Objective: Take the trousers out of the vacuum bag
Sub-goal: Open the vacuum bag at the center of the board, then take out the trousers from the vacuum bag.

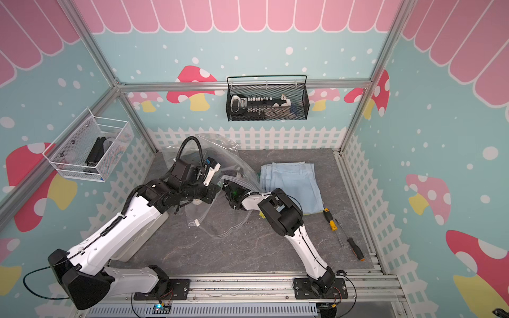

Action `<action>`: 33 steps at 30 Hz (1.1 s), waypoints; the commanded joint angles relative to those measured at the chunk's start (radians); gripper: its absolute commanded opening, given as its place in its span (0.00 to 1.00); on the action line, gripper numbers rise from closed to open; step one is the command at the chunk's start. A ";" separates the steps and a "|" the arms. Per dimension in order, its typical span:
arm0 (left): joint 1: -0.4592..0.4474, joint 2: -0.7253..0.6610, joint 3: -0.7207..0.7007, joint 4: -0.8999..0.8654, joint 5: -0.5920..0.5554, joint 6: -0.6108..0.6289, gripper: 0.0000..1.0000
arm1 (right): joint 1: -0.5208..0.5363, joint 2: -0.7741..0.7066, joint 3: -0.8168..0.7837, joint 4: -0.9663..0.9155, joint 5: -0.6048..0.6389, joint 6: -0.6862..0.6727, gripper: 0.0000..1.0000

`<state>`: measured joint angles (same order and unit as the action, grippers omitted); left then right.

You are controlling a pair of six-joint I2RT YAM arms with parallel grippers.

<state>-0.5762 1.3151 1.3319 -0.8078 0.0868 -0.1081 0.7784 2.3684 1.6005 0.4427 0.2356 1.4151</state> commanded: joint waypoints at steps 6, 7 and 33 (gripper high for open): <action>0.019 0.007 -0.014 0.010 0.039 0.015 0.00 | -0.024 0.082 0.110 -0.096 0.019 0.057 0.53; 0.021 0.004 -0.013 0.009 0.046 0.016 0.00 | -0.025 0.089 0.121 -0.102 0.015 0.055 0.54; 0.050 0.010 -0.017 0.007 0.074 0.016 0.00 | -0.054 0.099 0.145 -0.061 -0.018 0.017 0.44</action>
<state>-0.5369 1.3186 1.3224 -0.8066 0.1482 -0.1074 0.7307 2.4954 1.7752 0.3565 0.2115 1.4216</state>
